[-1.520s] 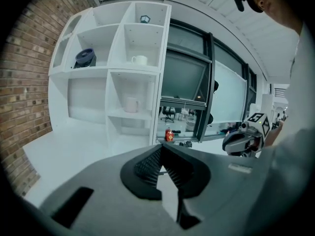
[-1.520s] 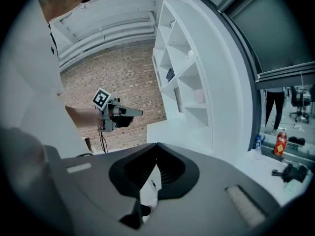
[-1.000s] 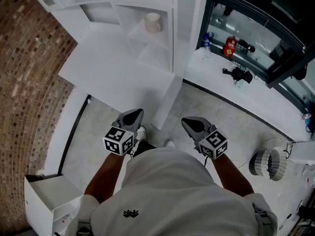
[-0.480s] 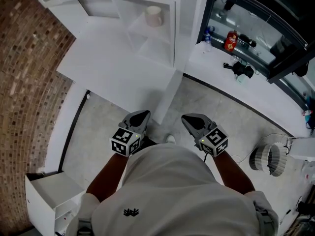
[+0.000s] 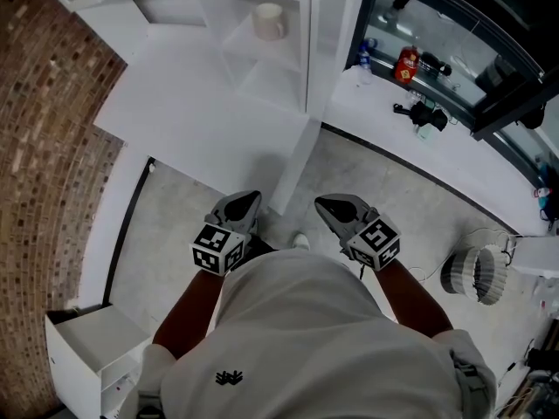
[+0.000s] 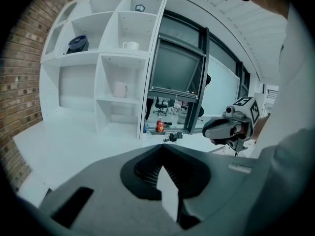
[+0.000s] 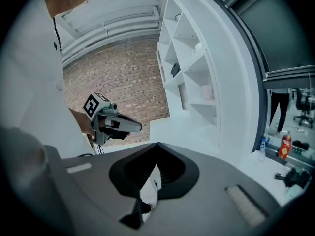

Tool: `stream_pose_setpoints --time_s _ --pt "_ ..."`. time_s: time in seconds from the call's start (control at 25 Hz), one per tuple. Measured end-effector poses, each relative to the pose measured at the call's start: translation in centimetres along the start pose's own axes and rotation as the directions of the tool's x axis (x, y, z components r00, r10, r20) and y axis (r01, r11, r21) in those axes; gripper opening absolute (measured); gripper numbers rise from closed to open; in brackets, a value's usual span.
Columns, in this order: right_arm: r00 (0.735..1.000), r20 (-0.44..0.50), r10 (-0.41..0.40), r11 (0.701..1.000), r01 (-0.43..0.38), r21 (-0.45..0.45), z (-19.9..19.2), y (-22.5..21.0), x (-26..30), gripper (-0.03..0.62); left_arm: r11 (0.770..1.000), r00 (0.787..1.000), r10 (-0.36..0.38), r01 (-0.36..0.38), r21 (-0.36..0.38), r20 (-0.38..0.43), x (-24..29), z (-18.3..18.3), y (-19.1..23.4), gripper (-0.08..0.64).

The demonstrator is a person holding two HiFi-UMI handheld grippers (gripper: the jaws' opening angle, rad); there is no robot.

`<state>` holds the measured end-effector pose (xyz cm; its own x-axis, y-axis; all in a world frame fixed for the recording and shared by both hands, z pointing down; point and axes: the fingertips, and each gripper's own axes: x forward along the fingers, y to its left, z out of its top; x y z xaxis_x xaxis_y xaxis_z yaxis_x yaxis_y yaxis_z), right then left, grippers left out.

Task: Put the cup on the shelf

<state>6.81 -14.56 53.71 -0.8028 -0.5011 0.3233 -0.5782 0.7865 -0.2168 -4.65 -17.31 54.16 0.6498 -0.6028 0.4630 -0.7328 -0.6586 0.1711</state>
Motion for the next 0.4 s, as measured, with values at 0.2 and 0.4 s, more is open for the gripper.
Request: stream_pose_setpoints --time_s 0.2,0.4 --pt "1.000 0.012 0.000 1.000 0.000 -0.029 1.6 -0.1 0.7 0.011 1.000 1.000 -0.008 0.008 0.001 0.016 0.2 0.6 0.7 0.006" --pt "1.000 -0.003 -0.016 0.999 0.016 -0.028 1.7 -0.4 1.4 0.011 1.000 0.999 -0.025 0.025 0.008 0.024 0.2 1.3 1.5 0.006"
